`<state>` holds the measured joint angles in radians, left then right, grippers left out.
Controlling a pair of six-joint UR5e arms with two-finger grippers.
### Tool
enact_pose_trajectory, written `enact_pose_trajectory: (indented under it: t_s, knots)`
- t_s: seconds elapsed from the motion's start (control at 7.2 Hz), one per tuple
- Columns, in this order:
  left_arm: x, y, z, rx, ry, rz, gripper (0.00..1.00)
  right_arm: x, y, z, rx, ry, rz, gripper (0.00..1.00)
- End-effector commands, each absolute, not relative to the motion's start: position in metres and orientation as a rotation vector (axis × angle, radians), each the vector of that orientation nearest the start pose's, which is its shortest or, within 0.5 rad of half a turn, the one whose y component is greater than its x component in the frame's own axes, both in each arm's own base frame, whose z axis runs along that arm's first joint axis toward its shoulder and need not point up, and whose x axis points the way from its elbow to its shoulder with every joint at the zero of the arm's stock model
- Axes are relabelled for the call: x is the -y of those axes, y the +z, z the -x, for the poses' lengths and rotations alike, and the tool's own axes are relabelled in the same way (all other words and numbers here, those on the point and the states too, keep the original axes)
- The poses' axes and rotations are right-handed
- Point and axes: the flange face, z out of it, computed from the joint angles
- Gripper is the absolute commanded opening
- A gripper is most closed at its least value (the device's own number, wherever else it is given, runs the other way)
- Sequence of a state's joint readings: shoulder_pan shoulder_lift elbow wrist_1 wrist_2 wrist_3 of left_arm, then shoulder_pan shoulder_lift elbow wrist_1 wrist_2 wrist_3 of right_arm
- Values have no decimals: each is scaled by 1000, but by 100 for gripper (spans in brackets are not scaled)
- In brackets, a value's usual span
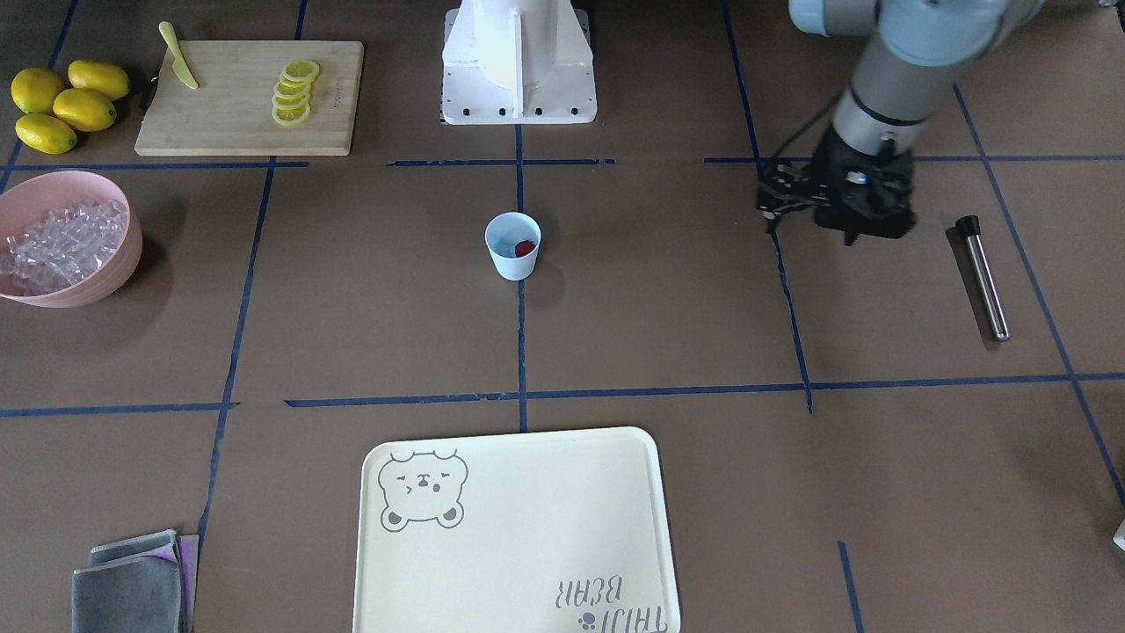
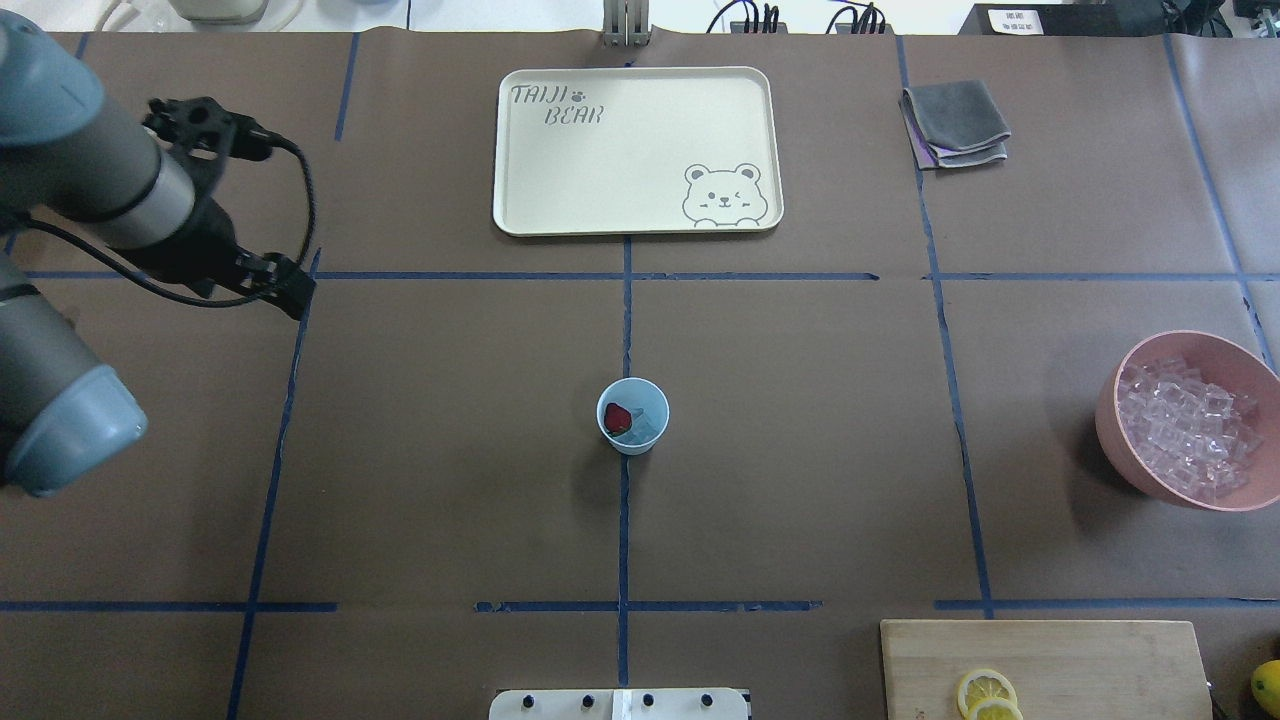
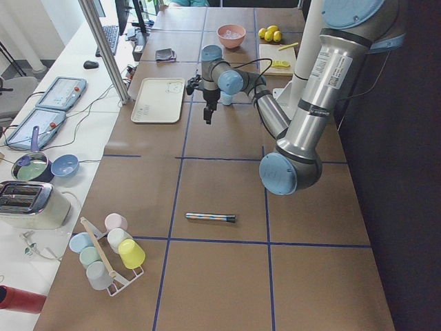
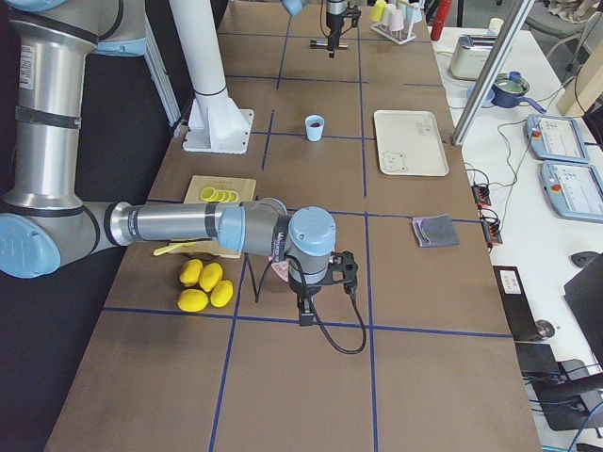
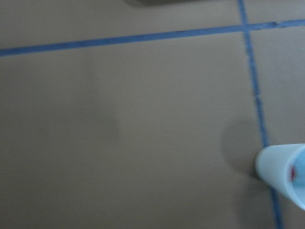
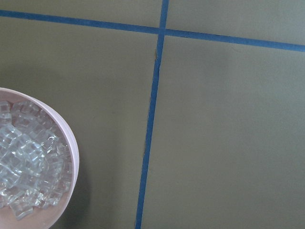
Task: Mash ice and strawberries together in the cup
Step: 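Withdraw the left arm from the cup back to its side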
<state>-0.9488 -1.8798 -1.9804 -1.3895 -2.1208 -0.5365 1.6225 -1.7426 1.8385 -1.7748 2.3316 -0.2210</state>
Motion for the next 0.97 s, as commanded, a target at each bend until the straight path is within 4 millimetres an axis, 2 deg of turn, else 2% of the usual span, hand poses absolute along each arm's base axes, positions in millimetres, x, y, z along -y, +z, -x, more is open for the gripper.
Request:
enact_pose_trajectory:
  t_s: [0.0,0.14,0.28,0.42,0.56,0.69,0.83]
  knots:
    - [556,435,-155,-703,337,-112,98,405,626,-86,767,-120,-2,100]
    - [566,481,-124,-713,368,-79,98,405,625,-86,767,-120,-4,100]
    - [575,506,-109,-711,370,-83,98,405,625,-85,767,-122,-3,100]
    - [575,553,-107,-707,355,-67,98,405,624,-86,767,-120,-6,100]
    - [580,589,-109,-713,309,-75,95,406,621,-86,766,-122,-10,100]
    - [585,619,-113,-724,238,-82,91,406,622,-86,767,-121,-9,100]
    - [586,637,-115,-737,172,-93,87,406,622,-86,767,-121,-9,99]
